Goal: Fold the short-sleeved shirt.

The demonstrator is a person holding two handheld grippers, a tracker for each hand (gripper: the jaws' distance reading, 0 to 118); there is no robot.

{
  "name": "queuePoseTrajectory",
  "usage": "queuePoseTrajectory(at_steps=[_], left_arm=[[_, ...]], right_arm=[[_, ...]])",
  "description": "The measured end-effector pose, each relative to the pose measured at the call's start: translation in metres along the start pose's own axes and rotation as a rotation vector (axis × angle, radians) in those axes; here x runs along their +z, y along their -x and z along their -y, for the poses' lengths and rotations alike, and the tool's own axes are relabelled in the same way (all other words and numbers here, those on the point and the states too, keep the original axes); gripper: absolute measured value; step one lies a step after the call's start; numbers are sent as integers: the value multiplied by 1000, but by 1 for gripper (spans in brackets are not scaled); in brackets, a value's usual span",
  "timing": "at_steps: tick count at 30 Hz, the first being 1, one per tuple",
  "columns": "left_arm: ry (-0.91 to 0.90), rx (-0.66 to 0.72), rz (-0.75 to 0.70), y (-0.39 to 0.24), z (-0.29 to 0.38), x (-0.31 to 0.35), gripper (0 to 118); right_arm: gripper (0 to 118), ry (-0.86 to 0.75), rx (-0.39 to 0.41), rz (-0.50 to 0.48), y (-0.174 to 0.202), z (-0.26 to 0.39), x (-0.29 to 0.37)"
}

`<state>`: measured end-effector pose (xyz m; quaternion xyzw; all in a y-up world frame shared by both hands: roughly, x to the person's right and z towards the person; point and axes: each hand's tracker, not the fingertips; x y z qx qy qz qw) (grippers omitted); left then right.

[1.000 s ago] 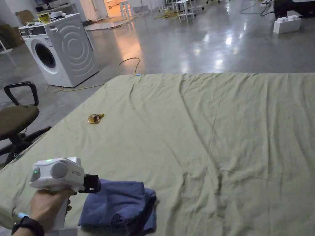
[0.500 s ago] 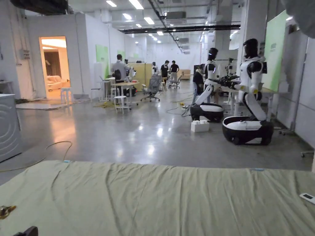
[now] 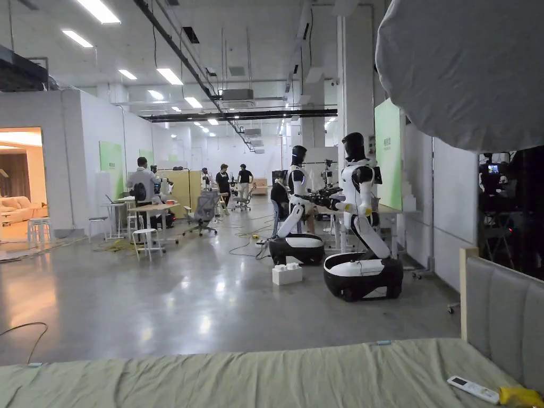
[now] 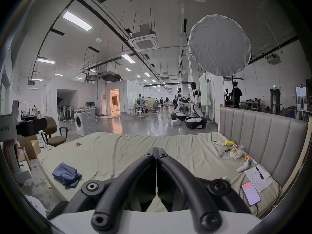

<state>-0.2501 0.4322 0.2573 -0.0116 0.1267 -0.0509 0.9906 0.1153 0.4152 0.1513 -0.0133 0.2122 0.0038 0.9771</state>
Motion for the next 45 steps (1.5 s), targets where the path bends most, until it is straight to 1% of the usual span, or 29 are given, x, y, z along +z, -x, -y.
queuePoseTrajectory(at_steps=[1, 2, 3, 5, 8, 14, 16, 18, 20, 23, 25, 31, 35, 36, 38, 39, 40, 42, 43, 44, 45], left_arm=[[11, 11, 39, 2, 3, 0, 15], [12, 26, 64, 2, 5, 0, 8], [15, 61, 71, 0, 4, 7, 5], [31, 72, 57, 0, 5, 8, 2], [53, 34, 24, -4, 2, 11, 2], [33, 31, 54, -11, -8, 16, 2], [28, 11, 50, -15, -10, 16, 2], [22, 25, 72, -15, -11, 17, 2], [9, 52, 85, -18, -10, 15, 2], [23, 38, 92, -22, -10, 13, 2], [28, 25, 95, -23, -10, 13, 2], [32, 36, 106, -24, -11, 12, 2], [34, 29, 101, -23, -12, 12, 2], [35, 42, 99, -21, -12, 12, 2], [28, 49, 87, -16, -12, 11, 3], [25, 50, 81, -17, -15, 12, 4], [23, 56, 80, -17, -18, 13, 9], [17, 50, 88, -11, -22, 15, 30], [14, 44, 89, -11, -18, 14, 42], [8, 40, 81, -9, -17, 14, 60], [6, 41, 68, -6, -17, 14, 69]], right_arm=[[0, -8, 7, 5, 0, -1, 1], [0, -10, 12, 10, 0, -1, 1], [0, -10, 16, 16, -1, -1, 1], [0, -14, 15, 43, -3, -2, 2], [0, -12, -31, 46, -8, -4, 4], [0, -26, -8, 44, -5, -7, 5], [0, -22, -25, 32, -4, -7, 5], [0, -21, -33, 24, -4, -7, 5], [0, -16, -31, 20, -3, -7, 5], [0, -18, -29, 17, -1, -7, 5], [0, -17, -54, 9, -2, -7, 5], [0, -14, -52, 5, -1, -7, 6], [0, -13, -69, -7, -1, -8, 7], [0, -19, -80, -15, -2, -10, 7], [1, -30, -182, -53, -7, -13, 7], [1, -42, -200, -66, -9, -14, 7], [1, -34, -209, -65, -10, -15, 7], [2, -49, -181, -53, -9, -19, 8], [8, -51, -164, -44, -8, -20, 8], [25, -52, -154, -38, -8, -21, 8], [44, -52, -148, -39, -7, -21, 8]])
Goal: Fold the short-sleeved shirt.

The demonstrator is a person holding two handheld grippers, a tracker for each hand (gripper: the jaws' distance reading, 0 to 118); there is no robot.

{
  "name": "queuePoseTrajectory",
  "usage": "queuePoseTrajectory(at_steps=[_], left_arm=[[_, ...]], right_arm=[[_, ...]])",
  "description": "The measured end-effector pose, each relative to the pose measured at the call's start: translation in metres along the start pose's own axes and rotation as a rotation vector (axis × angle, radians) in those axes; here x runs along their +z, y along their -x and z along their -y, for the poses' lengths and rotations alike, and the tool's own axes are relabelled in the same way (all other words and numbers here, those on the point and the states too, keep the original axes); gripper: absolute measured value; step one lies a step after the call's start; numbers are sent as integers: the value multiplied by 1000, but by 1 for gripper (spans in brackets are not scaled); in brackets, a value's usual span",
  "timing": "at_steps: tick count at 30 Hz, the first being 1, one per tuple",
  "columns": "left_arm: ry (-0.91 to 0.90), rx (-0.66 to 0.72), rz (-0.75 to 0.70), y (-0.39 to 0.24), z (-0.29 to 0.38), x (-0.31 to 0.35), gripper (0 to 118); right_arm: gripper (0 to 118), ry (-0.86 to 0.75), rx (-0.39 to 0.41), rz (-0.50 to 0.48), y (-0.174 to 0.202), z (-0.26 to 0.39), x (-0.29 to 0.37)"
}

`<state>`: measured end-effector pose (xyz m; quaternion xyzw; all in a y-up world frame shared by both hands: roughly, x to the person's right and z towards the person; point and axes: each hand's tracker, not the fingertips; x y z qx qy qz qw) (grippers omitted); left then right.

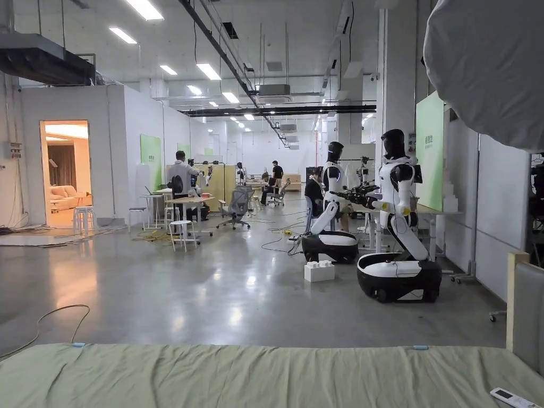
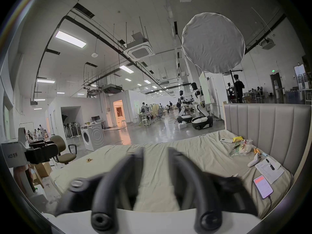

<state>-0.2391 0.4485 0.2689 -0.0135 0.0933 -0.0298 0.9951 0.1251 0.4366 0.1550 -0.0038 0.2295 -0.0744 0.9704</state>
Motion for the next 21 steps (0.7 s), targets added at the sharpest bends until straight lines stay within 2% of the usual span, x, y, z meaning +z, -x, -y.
queuePoseTrajectory(at_steps=[2, 4, 7, 8, 15, 21], left_arm=[[-17, 11, -10, 4, -1, 0, 72], [-25, 24, -8, 6, -3, -1, 78], [-32, 42, -29, 5, -4, -1, 113], [-32, 47, -36, 7, -4, -1, 118], [-51, 70, -36, 7, -1, 5, 118], [-59, 70, -23, 5, -2, 5, 118]], right_arm=[[80, 13, 2, 2, 2, 2, -2], [93, 16, 1, 3, 4, 4, -2], [110, 17, 13, 1, 6, 3, -3], [117, 22, 20, 2, 7, 3, -4], [118, 14, -41, -12, 3, 6, -3], [118, 5, -2, 10, 5, 7, -2]])
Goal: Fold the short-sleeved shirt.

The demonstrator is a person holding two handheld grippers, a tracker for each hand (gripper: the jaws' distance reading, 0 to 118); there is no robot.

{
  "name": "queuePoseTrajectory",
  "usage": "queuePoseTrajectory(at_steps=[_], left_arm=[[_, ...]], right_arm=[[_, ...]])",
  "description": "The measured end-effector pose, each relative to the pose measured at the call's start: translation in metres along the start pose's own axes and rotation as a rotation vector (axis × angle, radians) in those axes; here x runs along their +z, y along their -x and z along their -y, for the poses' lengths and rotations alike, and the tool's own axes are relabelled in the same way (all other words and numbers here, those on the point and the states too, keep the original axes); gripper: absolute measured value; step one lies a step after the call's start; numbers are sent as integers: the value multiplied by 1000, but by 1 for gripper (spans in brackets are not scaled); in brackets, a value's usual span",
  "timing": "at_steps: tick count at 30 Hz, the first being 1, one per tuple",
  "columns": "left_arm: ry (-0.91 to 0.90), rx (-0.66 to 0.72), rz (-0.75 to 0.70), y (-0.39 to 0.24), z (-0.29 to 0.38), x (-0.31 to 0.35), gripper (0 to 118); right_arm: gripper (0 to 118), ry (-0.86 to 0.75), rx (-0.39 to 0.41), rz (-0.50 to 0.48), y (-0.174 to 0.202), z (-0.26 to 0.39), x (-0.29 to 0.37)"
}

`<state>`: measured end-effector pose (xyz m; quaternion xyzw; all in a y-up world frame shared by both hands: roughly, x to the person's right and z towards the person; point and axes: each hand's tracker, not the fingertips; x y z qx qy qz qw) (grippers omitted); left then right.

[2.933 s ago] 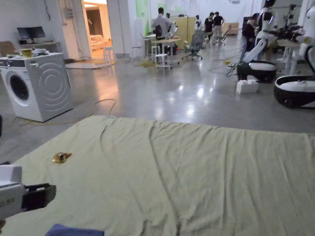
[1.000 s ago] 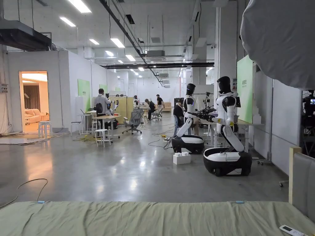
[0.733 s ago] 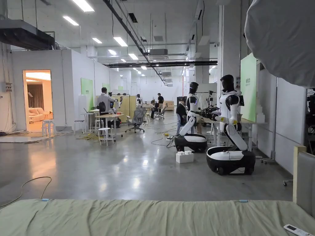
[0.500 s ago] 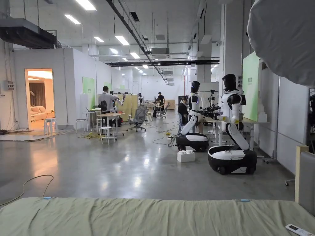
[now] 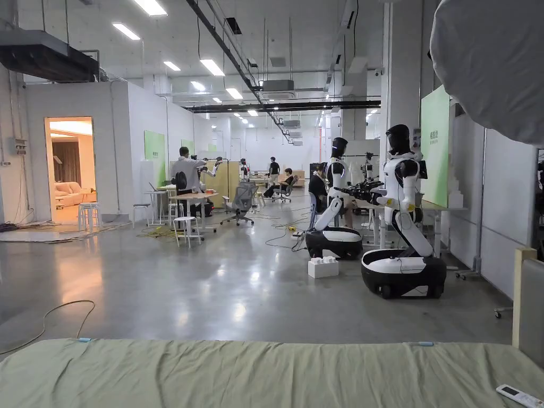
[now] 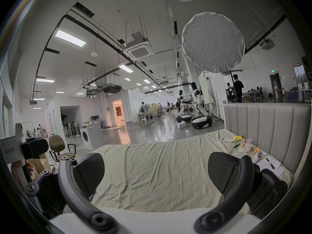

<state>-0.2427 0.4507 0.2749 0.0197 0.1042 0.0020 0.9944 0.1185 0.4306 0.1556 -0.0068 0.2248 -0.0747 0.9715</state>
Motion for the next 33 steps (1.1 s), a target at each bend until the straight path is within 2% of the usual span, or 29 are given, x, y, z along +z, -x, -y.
queuePoseTrajectory(at_steps=[13, 33], left_arm=[[11, 14, 41, -5, 4, 1, 118], [10, 1, 31, -6, 1, 1, 118]], right_arm=[[118, 33, -19, -10, 0, 4, -3], [118, -26, 43, -23, 11, -7, 8]])
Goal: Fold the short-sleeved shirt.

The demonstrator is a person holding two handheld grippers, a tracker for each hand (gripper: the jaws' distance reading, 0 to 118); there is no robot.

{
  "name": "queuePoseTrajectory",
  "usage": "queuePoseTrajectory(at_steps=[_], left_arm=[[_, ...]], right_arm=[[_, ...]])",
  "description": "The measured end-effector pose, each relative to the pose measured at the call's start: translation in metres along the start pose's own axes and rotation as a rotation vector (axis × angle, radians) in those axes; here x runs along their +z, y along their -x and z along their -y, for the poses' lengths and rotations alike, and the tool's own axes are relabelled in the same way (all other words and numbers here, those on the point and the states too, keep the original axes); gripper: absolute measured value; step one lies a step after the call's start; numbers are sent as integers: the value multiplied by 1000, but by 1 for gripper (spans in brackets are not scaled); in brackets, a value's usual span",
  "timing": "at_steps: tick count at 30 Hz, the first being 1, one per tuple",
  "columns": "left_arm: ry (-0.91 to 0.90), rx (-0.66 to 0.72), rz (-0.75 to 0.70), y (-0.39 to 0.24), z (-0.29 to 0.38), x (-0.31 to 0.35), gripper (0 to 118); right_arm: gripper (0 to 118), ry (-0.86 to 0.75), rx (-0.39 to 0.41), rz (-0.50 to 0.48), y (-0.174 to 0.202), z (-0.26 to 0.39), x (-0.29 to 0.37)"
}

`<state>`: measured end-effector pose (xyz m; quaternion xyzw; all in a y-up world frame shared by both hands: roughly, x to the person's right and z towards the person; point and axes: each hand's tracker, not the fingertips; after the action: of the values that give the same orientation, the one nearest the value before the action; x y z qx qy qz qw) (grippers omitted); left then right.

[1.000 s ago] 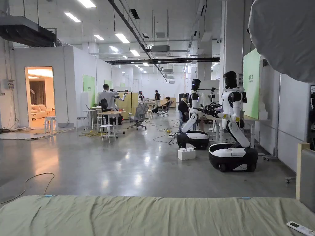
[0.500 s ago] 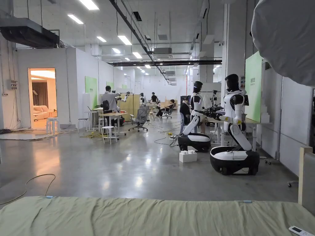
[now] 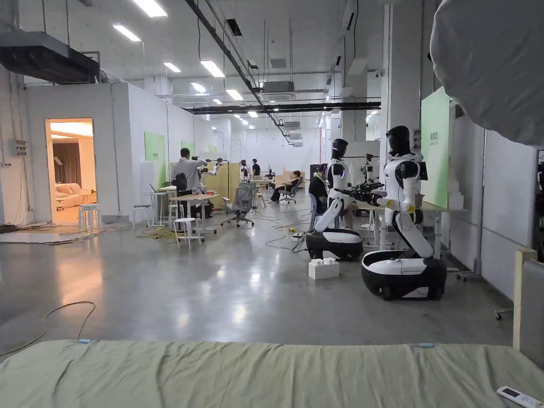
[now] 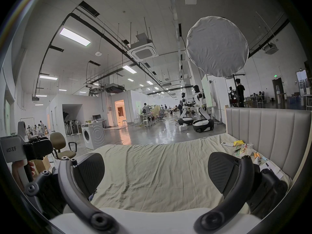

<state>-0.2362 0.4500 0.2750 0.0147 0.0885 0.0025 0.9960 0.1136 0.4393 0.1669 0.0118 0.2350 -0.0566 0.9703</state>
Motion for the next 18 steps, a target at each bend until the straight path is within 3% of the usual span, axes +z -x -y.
queuePoseTrajectory(at_steps=[5, 18], left_arm=[[-2, -5, 4, -1, -1, 1, 118], [0, -10, 4, 1, -4, 1, 118]], right_arm=[[118, 2, 16, -8, 3, -1, 0], [118, -17, -58, 5, -6, -1, 2]])
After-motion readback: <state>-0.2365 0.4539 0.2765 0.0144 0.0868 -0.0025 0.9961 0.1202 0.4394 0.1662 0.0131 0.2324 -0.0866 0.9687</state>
